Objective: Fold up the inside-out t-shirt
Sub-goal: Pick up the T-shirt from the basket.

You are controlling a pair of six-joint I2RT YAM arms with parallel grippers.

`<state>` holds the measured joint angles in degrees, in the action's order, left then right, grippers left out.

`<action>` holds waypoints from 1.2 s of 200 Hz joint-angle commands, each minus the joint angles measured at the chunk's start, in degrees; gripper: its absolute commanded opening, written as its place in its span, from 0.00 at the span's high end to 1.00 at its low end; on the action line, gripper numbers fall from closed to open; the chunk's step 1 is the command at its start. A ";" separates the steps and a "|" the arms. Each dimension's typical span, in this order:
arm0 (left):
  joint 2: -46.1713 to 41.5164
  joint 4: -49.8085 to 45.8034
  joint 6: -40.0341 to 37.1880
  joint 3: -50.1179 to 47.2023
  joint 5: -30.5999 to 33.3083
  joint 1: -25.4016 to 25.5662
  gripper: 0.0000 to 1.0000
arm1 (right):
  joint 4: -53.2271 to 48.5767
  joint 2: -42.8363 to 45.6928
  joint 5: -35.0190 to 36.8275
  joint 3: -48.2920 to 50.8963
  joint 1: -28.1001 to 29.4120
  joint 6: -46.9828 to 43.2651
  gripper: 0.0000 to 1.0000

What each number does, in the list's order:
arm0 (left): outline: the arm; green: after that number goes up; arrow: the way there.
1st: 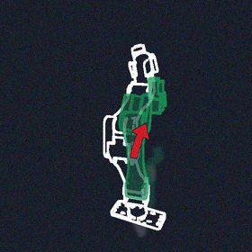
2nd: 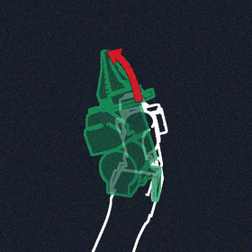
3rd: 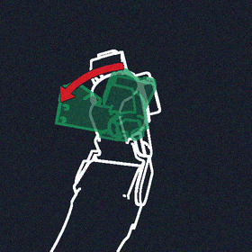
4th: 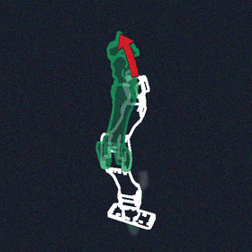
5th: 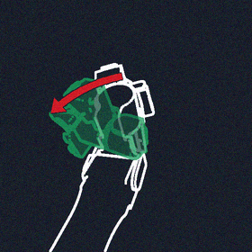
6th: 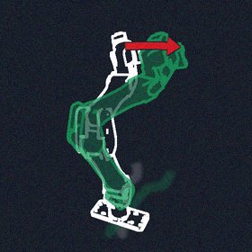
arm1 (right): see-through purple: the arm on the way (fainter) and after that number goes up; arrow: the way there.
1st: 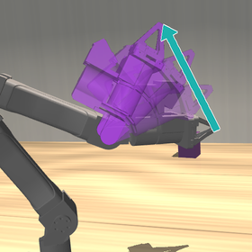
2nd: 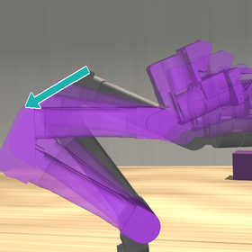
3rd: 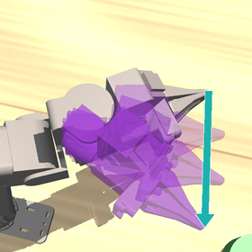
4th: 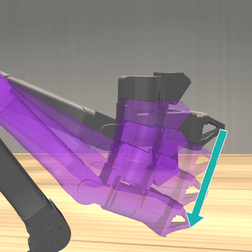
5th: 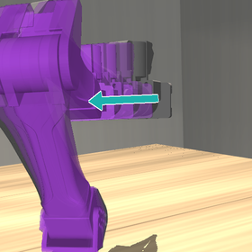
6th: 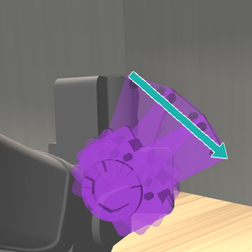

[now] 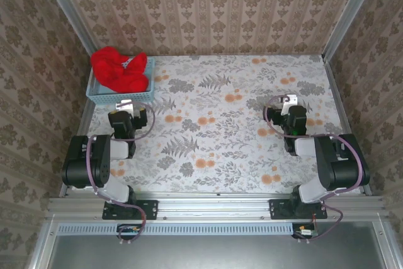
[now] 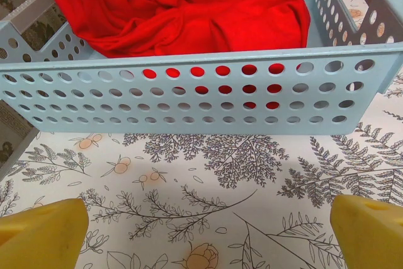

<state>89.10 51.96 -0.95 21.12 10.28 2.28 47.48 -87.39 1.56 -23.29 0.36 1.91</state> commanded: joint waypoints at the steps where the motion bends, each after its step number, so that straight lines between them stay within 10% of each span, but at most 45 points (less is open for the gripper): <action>1: -0.65 -0.20 -1.07 1.02 -0.79 0.31 0.00 | 1.47 -0.39 -0.62 -0.19 -0.10 -0.15 0.00; 167: -1.29 2.22 -1.87 -0.55 -1.61 0.47 0.00 | 1.71 -0.24 -0.99 0.07 -0.22 -0.02 0.00; 240: -24.25 -12.15 -4.14 -3.95 5.57 8.16 0.00 | -3.39 11.75 -0.24 2.66 2.44 -2.71 0.00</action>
<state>73.54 48.64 -4.10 16.62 12.62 8.34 47.57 -83.00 0.82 -20.49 1.98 0.19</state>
